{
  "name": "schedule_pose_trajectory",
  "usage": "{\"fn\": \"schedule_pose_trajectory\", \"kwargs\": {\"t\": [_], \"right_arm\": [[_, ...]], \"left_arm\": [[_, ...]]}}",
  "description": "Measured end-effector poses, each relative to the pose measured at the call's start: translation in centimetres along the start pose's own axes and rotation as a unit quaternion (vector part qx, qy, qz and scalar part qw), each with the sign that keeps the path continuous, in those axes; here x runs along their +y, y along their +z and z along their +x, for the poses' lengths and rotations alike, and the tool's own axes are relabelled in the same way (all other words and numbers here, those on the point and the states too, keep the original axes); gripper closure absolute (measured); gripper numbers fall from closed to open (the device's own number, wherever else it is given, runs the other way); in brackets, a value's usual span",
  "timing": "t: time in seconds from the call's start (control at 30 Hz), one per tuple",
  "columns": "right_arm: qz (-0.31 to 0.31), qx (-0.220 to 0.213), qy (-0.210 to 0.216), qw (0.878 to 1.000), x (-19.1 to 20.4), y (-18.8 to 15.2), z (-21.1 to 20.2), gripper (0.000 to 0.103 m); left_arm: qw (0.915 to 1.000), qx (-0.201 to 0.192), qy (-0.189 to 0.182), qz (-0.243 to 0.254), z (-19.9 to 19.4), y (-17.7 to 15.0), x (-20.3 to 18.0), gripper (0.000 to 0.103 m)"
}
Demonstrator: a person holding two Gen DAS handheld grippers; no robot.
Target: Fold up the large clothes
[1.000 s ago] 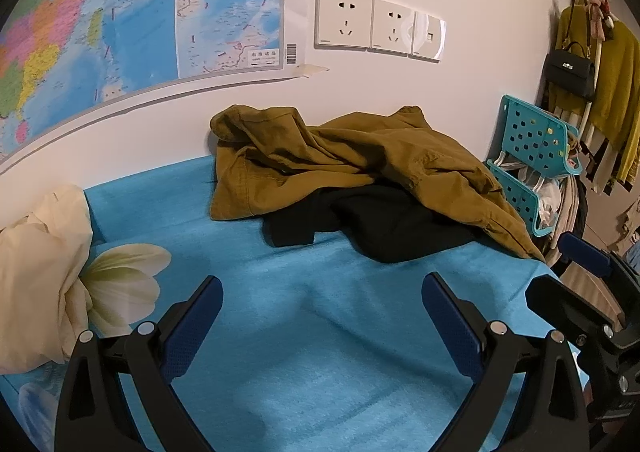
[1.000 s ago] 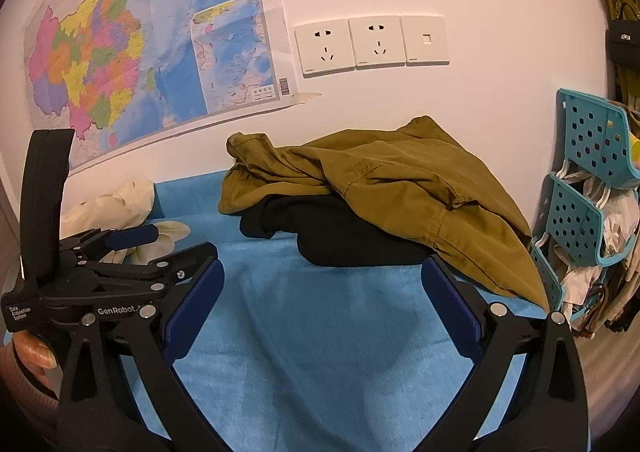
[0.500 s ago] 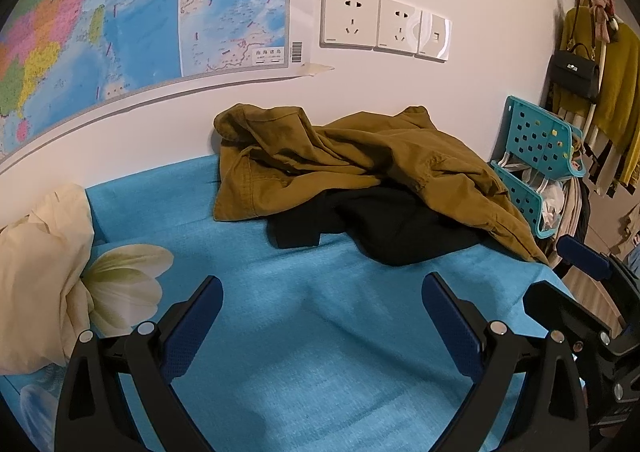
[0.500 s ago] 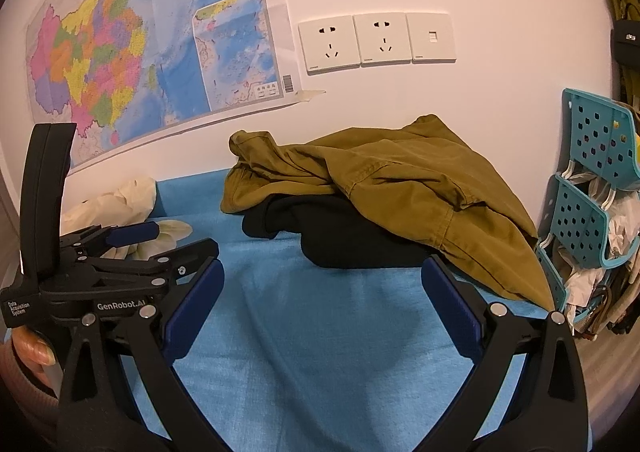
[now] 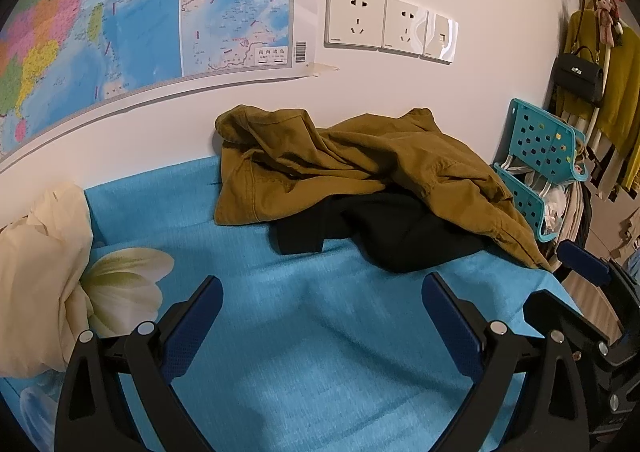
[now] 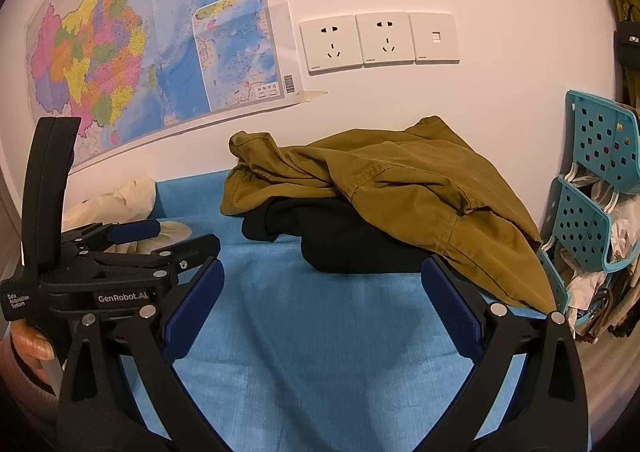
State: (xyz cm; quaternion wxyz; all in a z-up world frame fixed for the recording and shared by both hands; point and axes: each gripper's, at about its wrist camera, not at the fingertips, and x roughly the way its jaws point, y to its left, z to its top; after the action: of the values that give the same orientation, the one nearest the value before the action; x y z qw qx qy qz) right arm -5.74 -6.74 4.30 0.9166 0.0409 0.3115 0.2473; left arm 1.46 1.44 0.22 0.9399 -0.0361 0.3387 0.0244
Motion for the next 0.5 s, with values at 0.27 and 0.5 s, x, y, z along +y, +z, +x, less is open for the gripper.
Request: {"fn": "schedule_pose_trajectory", "kwargs": {"t": [0.27, 0.5], "right_arm": [[-0.008, -0.004, 0.003, 1.000, 0.2, 0.6, 0.6, 0.006], [-0.011, -0.003, 0.001, 1.000, 0.1, 1.0, 0.9, 0.006]], "left_arm": [[1.0000, 0.000, 0.001, -0.002, 0.4, 0.6, 0.1, 0.007], [1.0000, 0.002, 0.005, -0.003, 1.1, 1.2, 0.2, 0.007]]}}
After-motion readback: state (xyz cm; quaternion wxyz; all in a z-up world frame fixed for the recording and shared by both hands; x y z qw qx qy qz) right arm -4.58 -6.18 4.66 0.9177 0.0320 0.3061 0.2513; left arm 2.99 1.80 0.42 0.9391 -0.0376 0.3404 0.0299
